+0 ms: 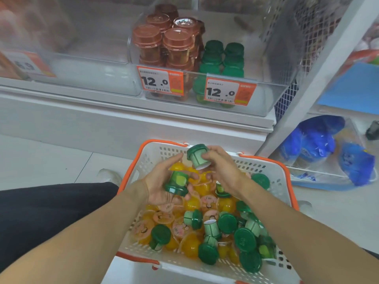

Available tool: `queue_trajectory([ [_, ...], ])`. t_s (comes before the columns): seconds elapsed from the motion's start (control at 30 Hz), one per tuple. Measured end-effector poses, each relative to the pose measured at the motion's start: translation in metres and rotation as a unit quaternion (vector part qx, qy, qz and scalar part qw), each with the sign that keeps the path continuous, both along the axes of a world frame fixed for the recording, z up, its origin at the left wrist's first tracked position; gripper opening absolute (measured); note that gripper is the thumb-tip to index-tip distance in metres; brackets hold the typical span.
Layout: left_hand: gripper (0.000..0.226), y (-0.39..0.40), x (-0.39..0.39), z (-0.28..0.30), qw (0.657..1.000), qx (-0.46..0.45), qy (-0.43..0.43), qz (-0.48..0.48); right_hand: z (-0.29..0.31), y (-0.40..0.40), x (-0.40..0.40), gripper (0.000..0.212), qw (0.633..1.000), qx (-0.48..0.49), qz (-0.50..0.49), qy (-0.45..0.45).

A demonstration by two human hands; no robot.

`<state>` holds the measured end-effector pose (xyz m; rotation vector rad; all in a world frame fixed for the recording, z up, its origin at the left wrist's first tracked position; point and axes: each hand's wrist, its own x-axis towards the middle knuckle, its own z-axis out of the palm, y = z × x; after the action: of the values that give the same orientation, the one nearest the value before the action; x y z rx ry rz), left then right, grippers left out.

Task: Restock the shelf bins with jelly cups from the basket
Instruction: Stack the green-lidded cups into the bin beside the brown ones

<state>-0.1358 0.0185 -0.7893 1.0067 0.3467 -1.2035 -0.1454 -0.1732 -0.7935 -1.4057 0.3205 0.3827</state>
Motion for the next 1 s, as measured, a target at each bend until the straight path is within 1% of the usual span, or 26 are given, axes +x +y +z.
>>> queue_trajectory([
  [0.03, 0.079, 0.000, 0.002, 0.007, 1.000, 0.002, -0.011, 0.009, 0.012, 0.001, 0.002, 0.030, 0.999, -0.032, 0.007, -0.030],
  [0.1, 0.085, -0.003, 0.006, 0.021, 0.999, -0.017, -0.026, 0.041, 0.034, 0.004, 0.006, 0.037, 0.994, -0.067, 0.023, -0.085],
  [0.17, 0.081, -0.005, 0.009, 0.032, 0.996, -0.035, -0.045, 0.067, 0.050, 0.009, 0.008, 0.046, 0.982, -0.109, 0.047, -0.145],
  [0.2, 0.077, -0.007, 0.010, 0.038, 0.995, -0.035, -0.059, 0.075, 0.056, 0.011, 0.009, 0.049, 0.971, -0.152, 0.062, -0.174],
  [0.27, 0.073, -0.007, 0.013, 0.044, 0.993, -0.026, -0.078, 0.090, 0.066, 0.012, 0.009, 0.050, 0.947, -0.222, 0.082, -0.217],
  [0.3, 0.073, -0.005, 0.015, 0.048, 0.992, -0.022, -0.083, 0.095, 0.072, 0.012, 0.010, 0.047, 0.939, -0.236, 0.091, -0.231],
  [0.37, 0.072, 0.000, 0.021, 0.056, 0.992, -0.017, -0.097, 0.081, 0.087, 0.009, 0.013, 0.034, 0.944, -0.217, 0.103, -0.229],
  [0.43, 0.074, 0.006, 0.028, 0.066, 0.991, -0.003, -0.130, 0.036, 0.103, 0.004, 0.018, 0.021, 0.964, -0.163, 0.098, -0.184],
  [0.47, 0.075, 0.009, 0.032, 0.073, 0.989, 0.008, -0.149, 0.007, 0.112, 0.002, 0.020, 0.020, 0.972, -0.143, 0.098, -0.159],
  [0.53, 0.075, 0.012, 0.040, 0.089, 0.980, 0.013, -0.186, -0.064, 0.130, -0.002, 0.023, 0.023, 0.972, -0.144, 0.120, -0.142],
  [0.63, 0.077, 0.012, 0.051, 0.121, 0.965, -0.002, -0.219, -0.147, 0.161, -0.008, 0.022, 0.044, 0.961, -0.127, 0.180, -0.167],
  [0.67, 0.078, 0.011, 0.053, 0.134, 0.959, -0.004, -0.229, -0.166, 0.172, -0.009, 0.021, 0.048, 0.958, -0.113, 0.198, -0.175],
  [0.77, 0.079, 0.001, 0.057, 0.167, 0.947, -0.011, -0.252, -0.198, 0.201, -0.015, 0.024, 0.041, 0.950, -0.101, 0.214, -0.206],
  [0.83, 0.077, -0.008, 0.059, 0.181, 0.946, -0.023, -0.266, -0.183, 0.216, -0.020, 0.027, 0.032, 0.941, -0.151, 0.191, -0.234],
  [0.93, 0.075, -0.022, 0.062, 0.185, 0.954, -0.025, -0.264, -0.138, 0.239, -0.031, 0.033, 0.017, 0.904, -0.298, 0.141, -0.273],
  [1.0, 0.070, -0.030, 0.063, 0.179, 0.959, -0.011, -0.267, -0.091, 0.249, -0.043, 0.040, 0.012, 0.886, -0.353, 0.085, -0.287],
])
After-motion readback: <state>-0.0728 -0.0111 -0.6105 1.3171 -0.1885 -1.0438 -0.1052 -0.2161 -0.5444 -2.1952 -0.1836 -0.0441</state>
